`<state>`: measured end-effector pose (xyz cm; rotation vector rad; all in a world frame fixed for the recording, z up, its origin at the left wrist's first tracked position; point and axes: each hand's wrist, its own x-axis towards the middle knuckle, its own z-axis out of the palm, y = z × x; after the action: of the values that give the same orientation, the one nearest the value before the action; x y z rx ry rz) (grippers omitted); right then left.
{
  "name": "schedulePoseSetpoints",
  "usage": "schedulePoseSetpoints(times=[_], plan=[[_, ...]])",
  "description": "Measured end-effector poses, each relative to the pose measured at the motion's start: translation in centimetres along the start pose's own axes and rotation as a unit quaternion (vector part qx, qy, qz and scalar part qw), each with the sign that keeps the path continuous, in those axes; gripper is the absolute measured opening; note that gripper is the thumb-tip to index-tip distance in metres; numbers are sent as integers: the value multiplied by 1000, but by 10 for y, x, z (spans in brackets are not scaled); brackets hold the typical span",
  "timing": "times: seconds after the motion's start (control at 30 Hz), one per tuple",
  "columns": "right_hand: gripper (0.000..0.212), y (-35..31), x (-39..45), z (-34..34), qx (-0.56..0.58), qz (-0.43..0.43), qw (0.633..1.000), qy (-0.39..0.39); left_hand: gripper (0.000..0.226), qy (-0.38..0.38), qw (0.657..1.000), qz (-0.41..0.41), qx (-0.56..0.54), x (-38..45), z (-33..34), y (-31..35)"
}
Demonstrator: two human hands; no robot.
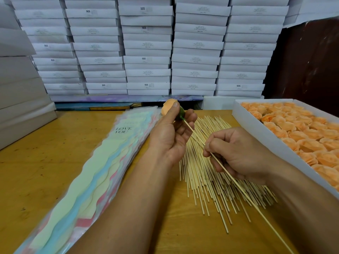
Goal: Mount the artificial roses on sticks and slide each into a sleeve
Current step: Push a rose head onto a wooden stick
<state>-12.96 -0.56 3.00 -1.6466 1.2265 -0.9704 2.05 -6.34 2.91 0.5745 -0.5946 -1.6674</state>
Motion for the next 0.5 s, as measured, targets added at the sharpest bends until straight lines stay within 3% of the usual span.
schedulePoseSetpoints(times=[0.5], plan=[[23,6,2,1,7,13,1000,-27,13,9,999,1,54,-1,-1,1]])
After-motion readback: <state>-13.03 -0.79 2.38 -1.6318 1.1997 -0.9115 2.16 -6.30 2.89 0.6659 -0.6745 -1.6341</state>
